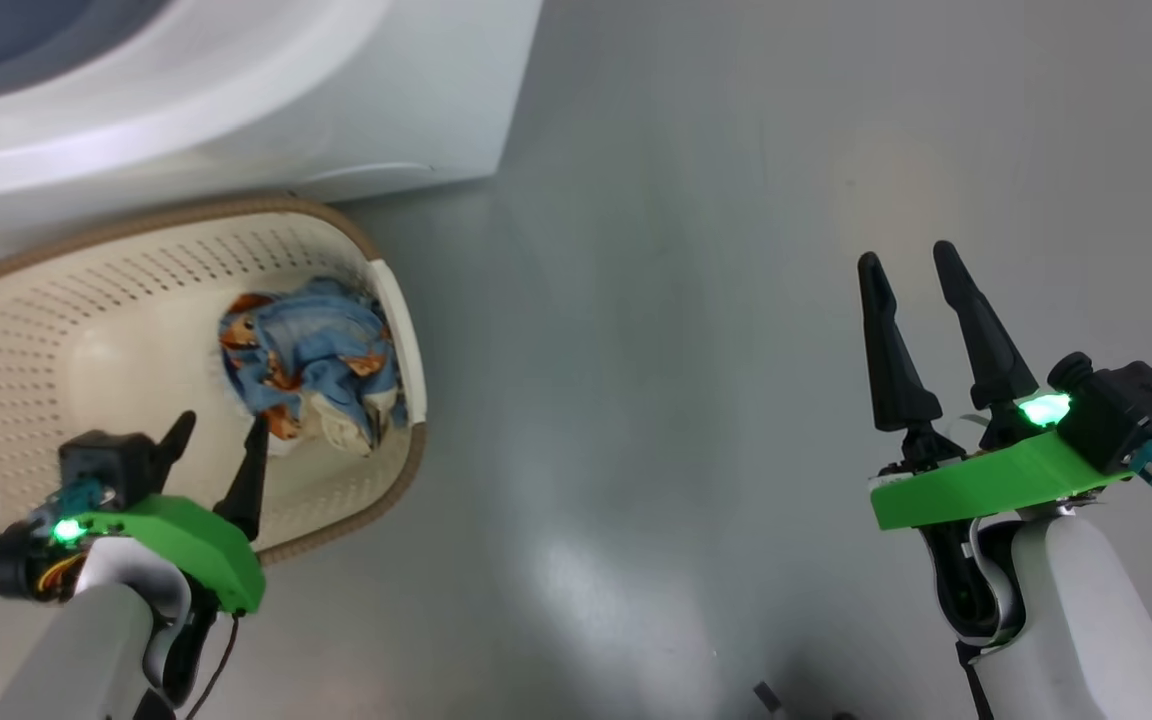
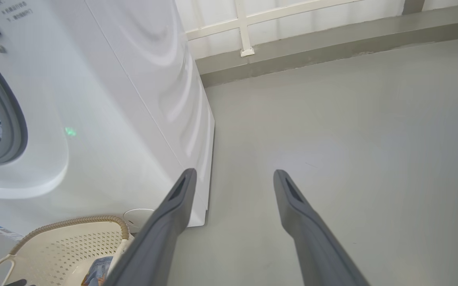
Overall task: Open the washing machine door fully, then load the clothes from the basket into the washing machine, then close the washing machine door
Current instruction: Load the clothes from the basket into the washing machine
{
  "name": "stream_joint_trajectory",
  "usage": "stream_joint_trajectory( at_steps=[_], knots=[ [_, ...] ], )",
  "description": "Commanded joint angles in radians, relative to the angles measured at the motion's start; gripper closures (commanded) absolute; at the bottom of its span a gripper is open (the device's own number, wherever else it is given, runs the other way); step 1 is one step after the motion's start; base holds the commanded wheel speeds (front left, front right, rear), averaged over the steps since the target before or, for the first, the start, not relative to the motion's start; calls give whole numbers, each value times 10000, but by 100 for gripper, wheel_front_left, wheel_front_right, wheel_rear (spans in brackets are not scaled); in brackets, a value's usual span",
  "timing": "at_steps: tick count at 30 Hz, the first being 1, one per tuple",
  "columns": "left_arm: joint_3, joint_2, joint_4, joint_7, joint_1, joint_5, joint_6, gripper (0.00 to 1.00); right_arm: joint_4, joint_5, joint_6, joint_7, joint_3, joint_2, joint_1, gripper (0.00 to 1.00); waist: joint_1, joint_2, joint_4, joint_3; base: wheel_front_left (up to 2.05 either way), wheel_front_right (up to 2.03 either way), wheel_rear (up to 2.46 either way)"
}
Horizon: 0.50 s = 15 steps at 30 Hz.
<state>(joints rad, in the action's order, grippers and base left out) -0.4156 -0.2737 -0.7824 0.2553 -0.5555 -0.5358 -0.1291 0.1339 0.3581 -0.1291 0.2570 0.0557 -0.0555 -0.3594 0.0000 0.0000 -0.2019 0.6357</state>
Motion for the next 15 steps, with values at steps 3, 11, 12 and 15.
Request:
stream_joint_trajectory(
  at_steps=[3, 11, 12, 15],
  knots=[
    [-410, -525, -246, 65, -430, -332, -15, 0, -314, 172, -16, 48, 317, 49, -88, 0, 0, 0, -384, 615, 0, 0, 0],
    [-2301, -918, -678, 65, -1619, -1447, -15, 0, -434, 412, -16, 48, 481, 51, -399, 0, 0, 0, -589, 1189, 0, 0, 0],
    [-2506, -947, -696, 65, -1741, -1603, -15, 0, -444, 435, -16, 48, 497, 51, -428, 0, 0, 0, -607, 1235, 0, 0, 0],
    [-3168, -1034, -838, 65, -2075, -2068, -15, 0, -455, 503, -16, 48, 577, 51, -498, 0, 0, 0, -680, 1361, 0, 0, 0]
  ],
)
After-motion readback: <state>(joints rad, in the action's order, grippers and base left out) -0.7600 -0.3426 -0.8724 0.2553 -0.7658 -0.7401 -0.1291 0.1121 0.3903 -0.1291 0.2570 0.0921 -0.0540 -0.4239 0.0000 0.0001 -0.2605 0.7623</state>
